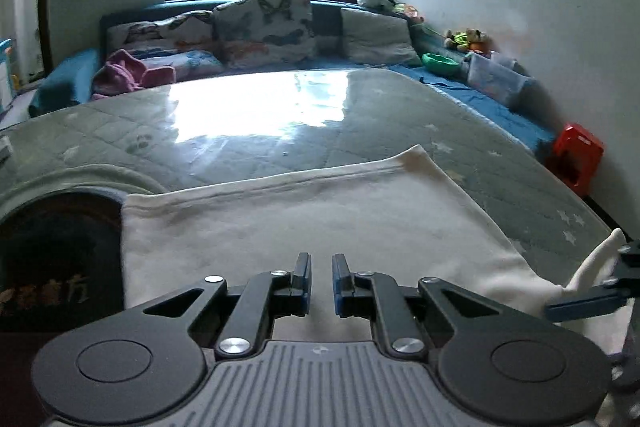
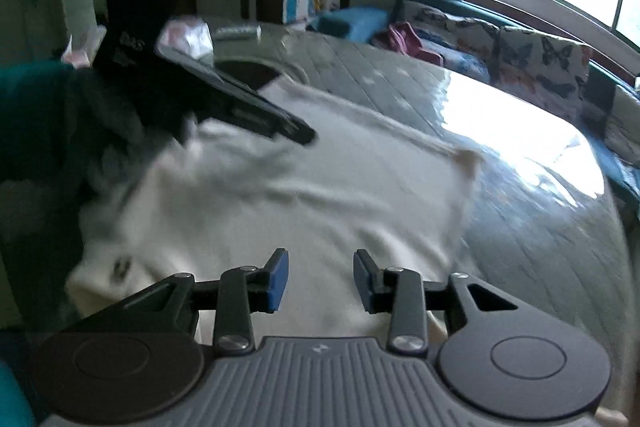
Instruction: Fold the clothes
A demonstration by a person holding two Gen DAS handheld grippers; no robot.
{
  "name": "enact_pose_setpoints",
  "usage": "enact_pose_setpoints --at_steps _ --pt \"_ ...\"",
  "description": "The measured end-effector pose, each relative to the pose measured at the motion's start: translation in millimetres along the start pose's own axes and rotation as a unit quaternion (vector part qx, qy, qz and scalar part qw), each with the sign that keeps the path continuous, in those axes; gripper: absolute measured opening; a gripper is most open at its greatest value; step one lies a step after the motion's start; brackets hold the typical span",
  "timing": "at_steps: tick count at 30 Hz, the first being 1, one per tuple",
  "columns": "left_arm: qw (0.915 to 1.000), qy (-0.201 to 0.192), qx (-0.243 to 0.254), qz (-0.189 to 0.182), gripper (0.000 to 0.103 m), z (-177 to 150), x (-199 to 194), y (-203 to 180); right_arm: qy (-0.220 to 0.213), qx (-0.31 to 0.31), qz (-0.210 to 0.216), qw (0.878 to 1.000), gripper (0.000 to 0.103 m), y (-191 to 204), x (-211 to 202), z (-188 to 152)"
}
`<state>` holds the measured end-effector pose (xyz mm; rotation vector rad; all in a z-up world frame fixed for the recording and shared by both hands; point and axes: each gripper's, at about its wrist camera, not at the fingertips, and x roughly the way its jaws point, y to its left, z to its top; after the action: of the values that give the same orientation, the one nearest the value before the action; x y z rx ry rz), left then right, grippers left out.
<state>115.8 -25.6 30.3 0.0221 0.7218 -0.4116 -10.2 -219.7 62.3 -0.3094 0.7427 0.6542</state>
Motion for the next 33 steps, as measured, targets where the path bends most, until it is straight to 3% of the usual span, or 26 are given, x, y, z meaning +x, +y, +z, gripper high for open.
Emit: enact_pose_setpoints --at_steps 6,11,21,33 --pt "1.0000 0.000 -0.006 0.003 0.012 -3 4 1 -0.023 0.005 0.018 1.000 0.036 1 38 19" --pt "1.0000 -0.003 -0.004 0.003 0.012 -3 6 -1 -0.015 0.015 0.025 0.999 0.036 0 55 17" --pt "1.0000 -0.001 -0.002 0.005 0.012 -1 9 -2 0.009 -0.002 -0.020 1.000 0.042 12 9 -25" --pt "0.9997 -0.002 0.023 -0.004 0.013 -5 -4 -22 0.030 0.006 -0.031 0.999 0.043 20 -48 -64"
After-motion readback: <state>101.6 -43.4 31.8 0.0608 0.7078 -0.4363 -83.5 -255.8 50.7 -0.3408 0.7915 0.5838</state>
